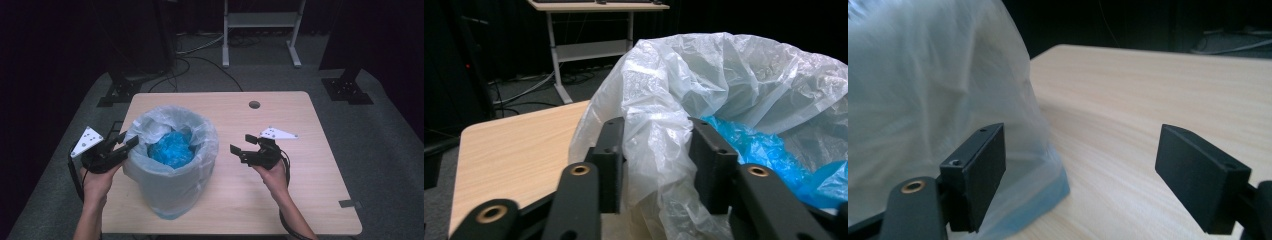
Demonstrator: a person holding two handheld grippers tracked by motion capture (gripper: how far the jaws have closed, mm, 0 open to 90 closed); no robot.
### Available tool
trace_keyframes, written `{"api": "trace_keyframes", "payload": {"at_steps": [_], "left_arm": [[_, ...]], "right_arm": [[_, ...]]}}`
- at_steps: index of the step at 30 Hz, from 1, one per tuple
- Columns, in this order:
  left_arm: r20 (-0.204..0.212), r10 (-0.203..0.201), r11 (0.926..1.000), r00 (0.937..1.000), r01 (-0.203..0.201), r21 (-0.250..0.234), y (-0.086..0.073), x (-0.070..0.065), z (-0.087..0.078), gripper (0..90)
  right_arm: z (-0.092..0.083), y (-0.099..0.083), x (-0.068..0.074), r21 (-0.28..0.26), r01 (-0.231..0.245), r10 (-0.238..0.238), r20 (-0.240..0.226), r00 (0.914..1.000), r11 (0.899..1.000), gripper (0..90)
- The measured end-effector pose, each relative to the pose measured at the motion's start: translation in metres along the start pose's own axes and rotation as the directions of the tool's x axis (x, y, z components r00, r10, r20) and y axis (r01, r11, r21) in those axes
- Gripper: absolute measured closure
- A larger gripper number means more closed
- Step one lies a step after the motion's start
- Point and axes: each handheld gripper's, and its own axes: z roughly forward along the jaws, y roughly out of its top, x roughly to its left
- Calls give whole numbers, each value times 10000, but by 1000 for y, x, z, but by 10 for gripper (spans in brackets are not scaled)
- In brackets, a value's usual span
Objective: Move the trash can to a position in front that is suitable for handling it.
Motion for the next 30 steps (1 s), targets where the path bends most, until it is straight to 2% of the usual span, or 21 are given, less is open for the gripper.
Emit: {"api": "trace_keyframes", "payload": {"at_steps": [3,6,7,8,10,12,13,15,20,21,25,28,30], "left_arm": [[0,131,9999,9999,-131,23,3,-1,-2,624],[24,156,9998,9999,-155,-115,5,-1,-4,702],[116,149,9997,9998,-146,-187,7,-1,-6,702],[141,338,9993,9993,-336,-169,9,-2,-7,739],[163,329,9993,9993,-325,-191,10,-3,-7,765],[186,482,9987,9987,-479,-158,11,-3,-8,779],[186,482,9987,9987,-479,-158,11,-3,-8,779],[211,400,9989,9990,-395,-233,11,-2,-9,782],[322,394,9990,9987,-386,-244,9,0,-11,832],[325,400,9989,9987,-392,-255,9,1,-12,835],[260,209,9986,9994,-197,-483,8,4,-16,837],[276,84,9982,9996,-67,-604,7,6,-18,837],[293,57,9981,9996,-39,-623,7,7,-19,839]], "right_arm": [[-5,13,7,-362,48,-57,-242,9997,9993,191],[-6,24,14,-560,129,-156,-482,9987,9983,185],[-6,27,16,-628,102,-138,-574,9983,9980,185],[-6,36,21,-721,94,-153,-810,9966,9974,181],[-4,43,26,-764,138,-218,-1042,9943,9970,181],[0,50,30,-710,90,-190,-1416,9897,9974,180],[0,50,30,-710,90,-190,-1416,9897,9974,180],[9,58,37,-418,151,-222,-1745,9844,9990,180],[23,65,46,-142,323,-345,-1951,9802,9994,180],[30,67,51,-4,472,-463,-1957,9796,9989,180],[41,70,57,232,582,-522,-2057,9772,9980,180],[47,70,62,407,795,-701,-1938,9785,9960,182],[50,70,63,425,868,-778,-1801,9806,9953,245]]}}
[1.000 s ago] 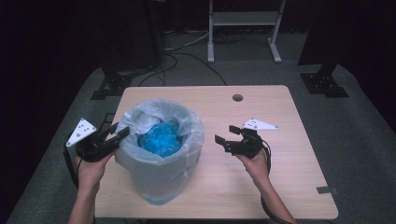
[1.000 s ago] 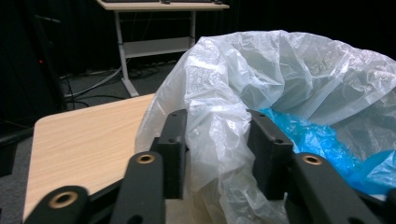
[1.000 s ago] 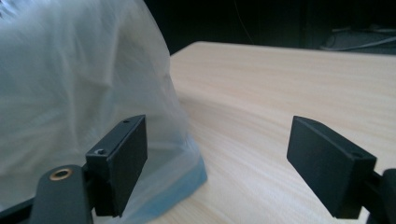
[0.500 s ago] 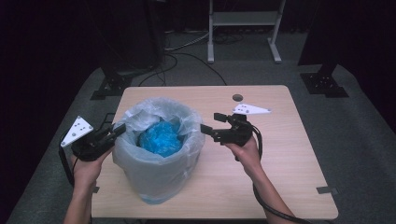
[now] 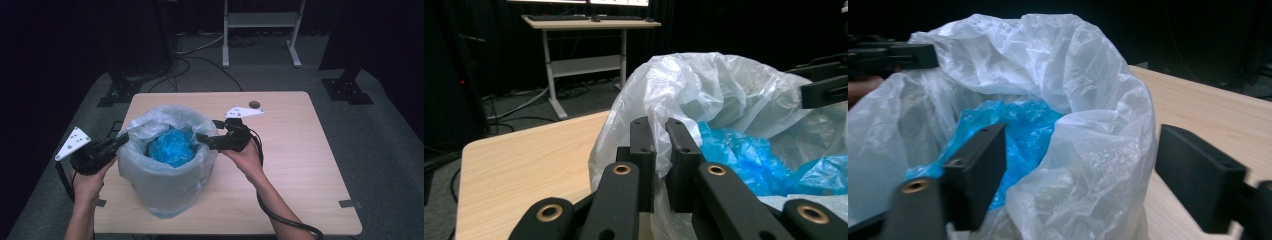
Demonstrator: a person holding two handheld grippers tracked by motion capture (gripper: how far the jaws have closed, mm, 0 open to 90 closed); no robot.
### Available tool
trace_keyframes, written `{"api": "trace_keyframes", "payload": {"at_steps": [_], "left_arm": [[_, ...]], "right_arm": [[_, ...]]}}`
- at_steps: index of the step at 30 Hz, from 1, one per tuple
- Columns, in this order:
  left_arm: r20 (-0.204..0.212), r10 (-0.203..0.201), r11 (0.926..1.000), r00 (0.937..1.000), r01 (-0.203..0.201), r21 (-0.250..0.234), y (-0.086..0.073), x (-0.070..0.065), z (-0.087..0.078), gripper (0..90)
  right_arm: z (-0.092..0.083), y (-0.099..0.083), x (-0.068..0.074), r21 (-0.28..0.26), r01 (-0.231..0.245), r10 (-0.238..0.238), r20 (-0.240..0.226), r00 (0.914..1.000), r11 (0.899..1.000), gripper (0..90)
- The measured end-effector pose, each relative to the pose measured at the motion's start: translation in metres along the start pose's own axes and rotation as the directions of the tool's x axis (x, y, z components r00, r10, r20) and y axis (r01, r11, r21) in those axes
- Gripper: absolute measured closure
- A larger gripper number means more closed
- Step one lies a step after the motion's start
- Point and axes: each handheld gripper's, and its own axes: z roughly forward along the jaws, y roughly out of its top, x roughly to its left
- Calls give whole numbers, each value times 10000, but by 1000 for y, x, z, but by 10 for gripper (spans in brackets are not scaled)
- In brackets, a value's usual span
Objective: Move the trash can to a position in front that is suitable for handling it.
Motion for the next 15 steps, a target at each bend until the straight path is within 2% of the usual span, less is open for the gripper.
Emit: {"api": "trace_keyframes", "payload": {"at_steps": [1,2,4,6,8,9,11,13,15], "left_arm": [[54,-71,10000,10000,71,-59,0,0,0,839],[122,-212,9996,9997,214,-169,0,0,0,840],[294,-224,9993,9993,232,-278,4,-2,2,846],[356,-200,9992,9992,212,-340,7,-3,3,847],[412,-178,9989,9990,195,-423,10,-4,4,851],[435,-164,9988,9989,184,-460,13,-5,5,852],[503,-143,9984,9986,170,-538,16,-7,6,852],[559,-116,9981,9984,150,-605,20,-8,7,854],[682,-80,9980,9976,123,-627,24,-10,10,858]], "right_arm": [[0,0,0,0,0,0,0,10000,10000,245],[1,1,1,-54,121,-119,279,9995,9999,314],[2,3,1,-97,97,-93,417,9991,9999,404],[3,4,2,-73,173,-169,542,9984,9998,429],[5,7,5,-54,427,-421,871,9953,9991,531],[6,10,8,-48,607,-597,1194,9911,9981,641],[5,12,11,-163,892,-855,1578,9838,9959,740],[4,16,13,-314,1045,-976,1719,9803,9940,828],[5,21,16,-355,1033,-960,1658,9815,9940,860]]}}
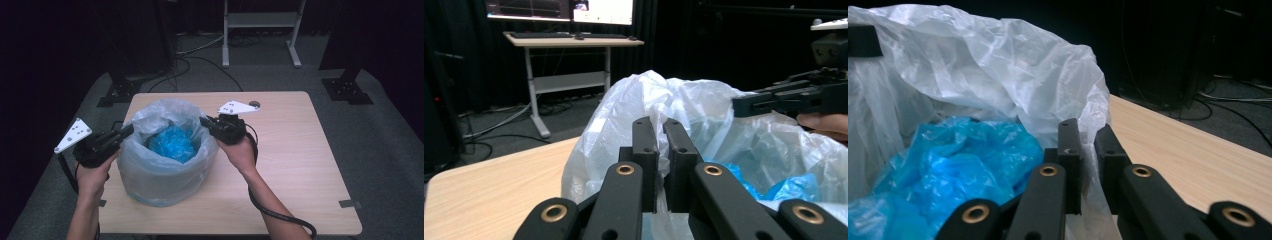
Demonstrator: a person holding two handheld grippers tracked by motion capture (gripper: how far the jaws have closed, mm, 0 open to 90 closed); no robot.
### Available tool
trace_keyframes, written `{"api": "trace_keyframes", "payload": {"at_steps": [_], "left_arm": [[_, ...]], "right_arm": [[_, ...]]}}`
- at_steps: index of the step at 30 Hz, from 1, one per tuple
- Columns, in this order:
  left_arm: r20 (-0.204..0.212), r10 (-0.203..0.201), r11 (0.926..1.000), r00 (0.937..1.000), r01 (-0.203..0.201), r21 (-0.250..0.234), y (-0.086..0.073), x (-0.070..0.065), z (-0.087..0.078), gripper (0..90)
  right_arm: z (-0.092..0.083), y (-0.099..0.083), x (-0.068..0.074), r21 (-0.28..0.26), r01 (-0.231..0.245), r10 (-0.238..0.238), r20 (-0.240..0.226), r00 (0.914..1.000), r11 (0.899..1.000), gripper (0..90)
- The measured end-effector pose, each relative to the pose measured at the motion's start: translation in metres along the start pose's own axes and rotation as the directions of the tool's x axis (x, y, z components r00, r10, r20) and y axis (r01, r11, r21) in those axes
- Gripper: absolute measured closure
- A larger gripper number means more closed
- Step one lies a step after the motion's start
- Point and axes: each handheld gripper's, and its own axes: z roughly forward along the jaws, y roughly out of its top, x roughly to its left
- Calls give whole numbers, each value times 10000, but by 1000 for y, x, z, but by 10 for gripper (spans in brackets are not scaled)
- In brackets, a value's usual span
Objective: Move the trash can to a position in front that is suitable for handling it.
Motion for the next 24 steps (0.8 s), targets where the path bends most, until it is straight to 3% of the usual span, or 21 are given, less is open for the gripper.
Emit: {"api": "trace_keyframes", "payload": {"at_steps": [1,6,7,8,11,18,21,22,24], "left_arm": [[44,-28,10000,10000,28,-9,1,-1,1,858],[1106,124,9999,9938,-133,74,11,-19,10,859],[1106,124,9999,9938,-133,74,11,-19,10,859],[1492,135,9999,9887,-149,86,14,-26,13,863],[1868,308,9989,9819,-366,281,18,-37,20,864],[2402,305,9963,9702,-488,706,20,-48,32,868],[2390,425,9944,9701,-642,839,21,-51,33,868],[2396,353,9938,9702,-593,936,22,-51,35,867],[2391,311,9937,9705,-558,976,22,-50,36,867]], "right_arm": [[0,0,0,0,0,0,0,10000,10000,860],[0,16,15,-193,9,-19,-501,9987,9998,883],[0,16,15,-193,9,-19,-501,9987,9998,883],[1,22,25,-229,178,-195,-771,9968,9996,883],[4,26,38,-248,382,-407,-1130,9928,9990,883],[13,23,64,89,1147,-1115,-1732,9785,9934,886],[14,20,71,184,1381,-1319,-1953,9718,9903,886],[13,18,77,244,1666,-1574,-2174,9633,9857,888],[12,17,81,265,1867,-1757,-2306,9570,9821,889]]}}
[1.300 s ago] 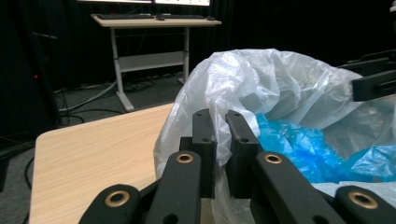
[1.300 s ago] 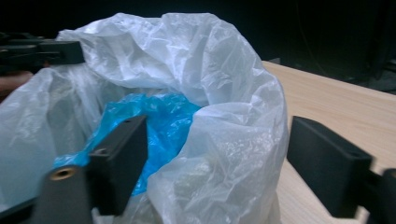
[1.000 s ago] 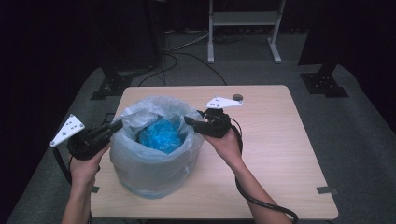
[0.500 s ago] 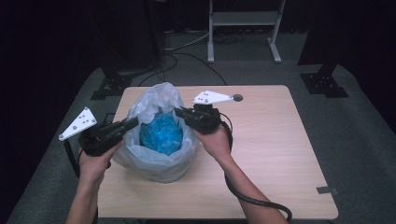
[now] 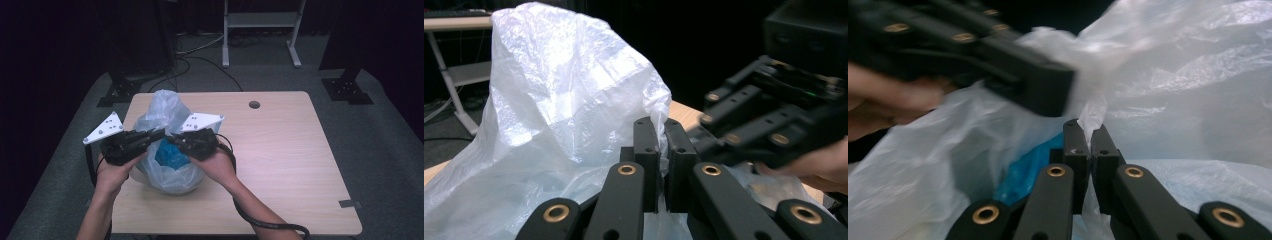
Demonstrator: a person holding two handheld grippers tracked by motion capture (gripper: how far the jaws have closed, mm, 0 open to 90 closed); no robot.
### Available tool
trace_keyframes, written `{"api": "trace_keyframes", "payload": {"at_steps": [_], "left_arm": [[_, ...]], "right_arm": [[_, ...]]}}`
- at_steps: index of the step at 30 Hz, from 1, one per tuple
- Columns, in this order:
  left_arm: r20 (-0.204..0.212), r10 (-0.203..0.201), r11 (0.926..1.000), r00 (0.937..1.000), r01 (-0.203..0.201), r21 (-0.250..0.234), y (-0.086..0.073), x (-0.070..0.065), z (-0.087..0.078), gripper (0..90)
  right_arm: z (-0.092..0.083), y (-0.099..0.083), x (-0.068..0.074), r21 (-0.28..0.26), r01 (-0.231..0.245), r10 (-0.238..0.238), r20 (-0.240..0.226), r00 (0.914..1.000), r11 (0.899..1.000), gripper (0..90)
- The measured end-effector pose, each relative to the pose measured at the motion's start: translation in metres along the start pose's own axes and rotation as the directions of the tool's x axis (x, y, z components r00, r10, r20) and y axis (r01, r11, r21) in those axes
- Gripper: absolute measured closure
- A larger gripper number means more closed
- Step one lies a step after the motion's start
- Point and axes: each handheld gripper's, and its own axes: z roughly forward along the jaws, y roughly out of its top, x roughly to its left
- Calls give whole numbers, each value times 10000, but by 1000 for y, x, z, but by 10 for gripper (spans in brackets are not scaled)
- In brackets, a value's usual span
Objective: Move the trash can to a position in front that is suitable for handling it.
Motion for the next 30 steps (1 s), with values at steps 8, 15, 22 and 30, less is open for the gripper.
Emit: {"api": "trace_keyframes", "payload": {"at_steps": [8,15,22,30], "left_arm": [[320,-674,9972,9972,662,355,0,3,6,816],[543,-1232,9891,9909,1181,876,4,5,12,693],[674,-806,9859,9945,696,1521,8,0,21,735],[774,-432,9915,9961,332,1260,5,-2,21,892]], "right_arm": [[-3,-2,6,173,159,-152,-376,9992,9997,888],[-5,-5,13,313,419,-398,-657,9970,9986,888],[-5,-5,21,441,815,-764,-1075,9913,9957,888],[-11,-11,16,304,451,-406,-1361,9899,9985,778]]}}
